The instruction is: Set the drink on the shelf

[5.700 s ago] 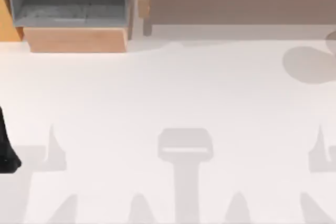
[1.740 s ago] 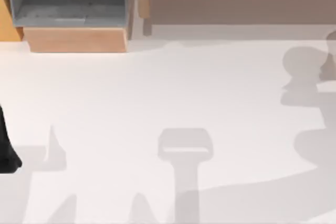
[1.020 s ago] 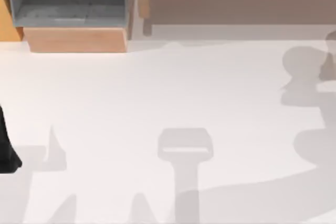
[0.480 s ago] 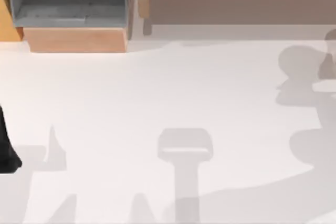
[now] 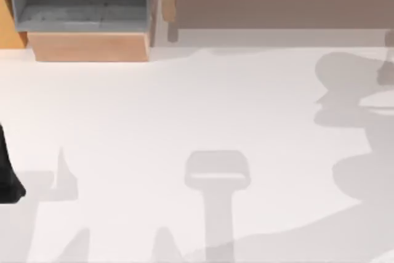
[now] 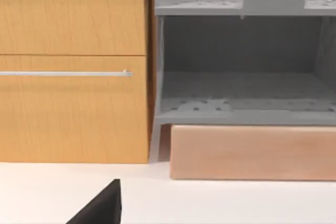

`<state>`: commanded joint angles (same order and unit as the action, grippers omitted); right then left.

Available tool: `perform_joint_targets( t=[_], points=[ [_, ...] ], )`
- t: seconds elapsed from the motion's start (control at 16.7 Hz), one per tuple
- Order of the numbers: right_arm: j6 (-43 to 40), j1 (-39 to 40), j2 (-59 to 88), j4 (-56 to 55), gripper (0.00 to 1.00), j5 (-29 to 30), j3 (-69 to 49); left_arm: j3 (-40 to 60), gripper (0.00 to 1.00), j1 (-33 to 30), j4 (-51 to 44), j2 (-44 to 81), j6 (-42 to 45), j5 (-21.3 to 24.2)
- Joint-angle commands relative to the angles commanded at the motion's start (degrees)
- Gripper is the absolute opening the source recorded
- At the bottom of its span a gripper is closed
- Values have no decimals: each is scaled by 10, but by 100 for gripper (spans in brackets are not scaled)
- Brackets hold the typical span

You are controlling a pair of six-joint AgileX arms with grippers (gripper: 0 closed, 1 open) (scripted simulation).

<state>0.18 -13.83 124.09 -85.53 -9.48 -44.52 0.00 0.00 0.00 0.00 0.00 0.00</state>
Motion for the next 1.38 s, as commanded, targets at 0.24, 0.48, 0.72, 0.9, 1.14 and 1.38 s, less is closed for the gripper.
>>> perform_joint_targets(
  t=[0.24,0.48,0.72,0.9,1.14,1.38],
  points=[
    [0,-23,-55,27,0,5,3,0,100,0,0,0,0,0],
    [0,-38,-111,88,0,8,-6,0,100,0,0,0,0,0],
    [0,-40,-159,169,0,9,-38,0,100,0,0,0,0,0],
    [0,-34,-185,238,0,9,-73,0,100,0,0,0,0,0],
    [1,-16,-204,331,0,9,-129,0,100,0,0,0,0,0],
    [1,4,-209,415,0,8,-183,0,100,0,0,0,0,0]
  ],
)
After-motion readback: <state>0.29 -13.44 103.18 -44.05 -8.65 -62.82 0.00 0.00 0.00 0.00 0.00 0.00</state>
